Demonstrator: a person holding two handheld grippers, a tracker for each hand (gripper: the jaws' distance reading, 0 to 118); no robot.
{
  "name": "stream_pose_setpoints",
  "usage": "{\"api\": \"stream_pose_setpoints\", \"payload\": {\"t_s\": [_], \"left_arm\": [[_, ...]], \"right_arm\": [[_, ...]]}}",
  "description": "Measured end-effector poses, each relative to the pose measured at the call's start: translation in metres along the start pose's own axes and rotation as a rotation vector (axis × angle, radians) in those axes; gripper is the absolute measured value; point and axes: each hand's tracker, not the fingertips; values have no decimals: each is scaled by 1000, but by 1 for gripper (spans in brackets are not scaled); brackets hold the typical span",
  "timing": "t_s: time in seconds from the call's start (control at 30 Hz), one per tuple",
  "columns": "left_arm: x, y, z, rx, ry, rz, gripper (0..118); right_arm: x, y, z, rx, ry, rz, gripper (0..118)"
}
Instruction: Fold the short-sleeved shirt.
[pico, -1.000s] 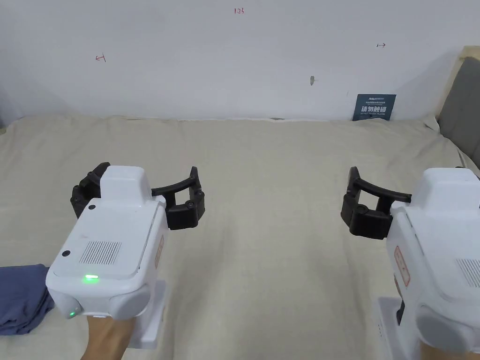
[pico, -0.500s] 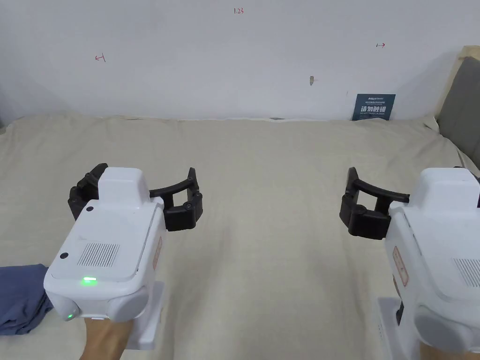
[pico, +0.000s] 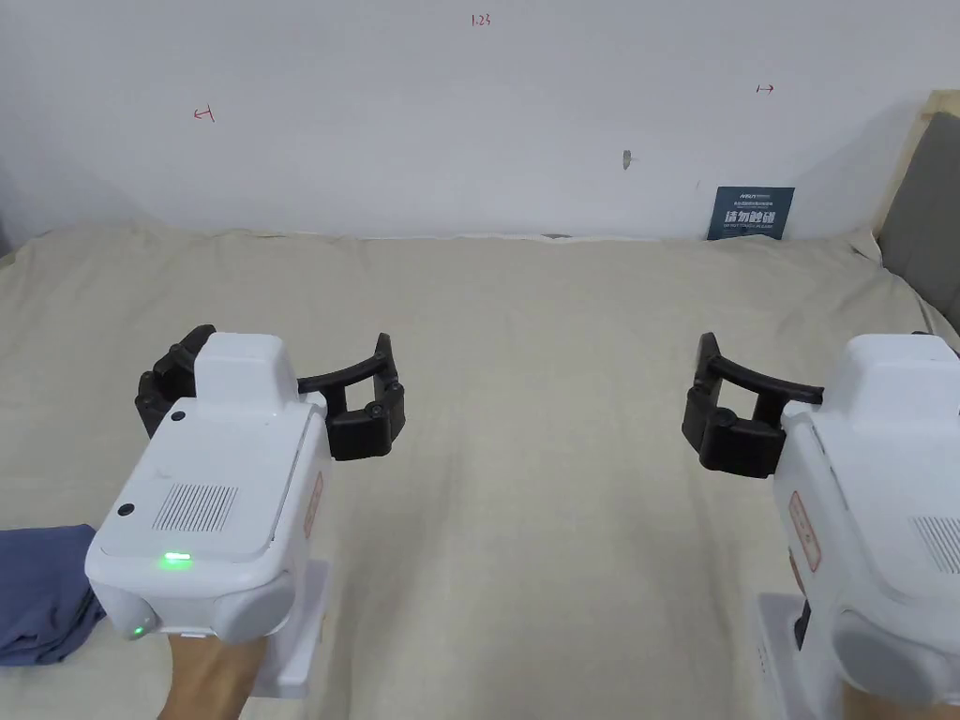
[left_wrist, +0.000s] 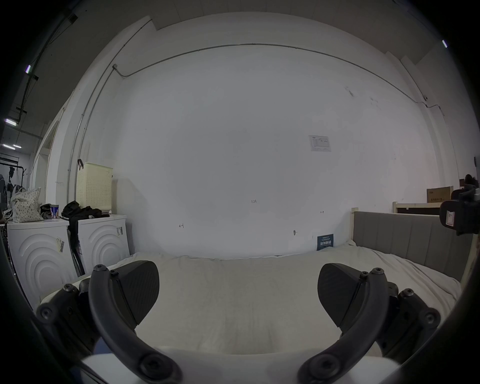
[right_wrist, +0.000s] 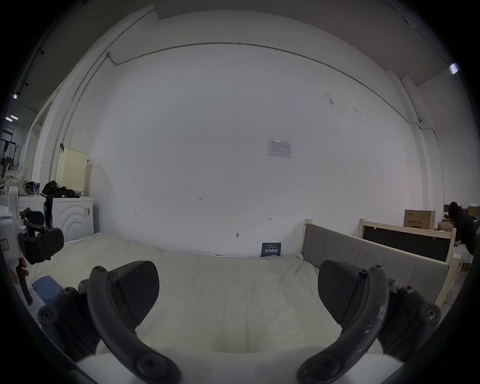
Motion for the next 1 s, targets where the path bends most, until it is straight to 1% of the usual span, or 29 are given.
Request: {"api": "stream_pose_setpoints", "payload": {"t_s": [0.53,0.77,0.83,0.9,0.93,1.0], "left_arm": [[-2,-1,1,-3,3,-1,118],[-2,-1,2,-4,0,1,118],[-3,-1,2,-6,-2,0,118],[-3,1,3,-10,-8,3,118],[-3,2,4,-7,-12,6,118],[-4,3,4,-5,-15,9,118]], "right_arm": [[0,1,1,-1,2,2,118],[-1,1,-1,-25,13,-15,118],[-3,3,-3,-61,13,-27,118],[-6,5,-6,-141,-39,-67,118],[-8,8,-8,-203,-66,-74,118],[-10,12,-13,-299,-89,-87,118]]}}
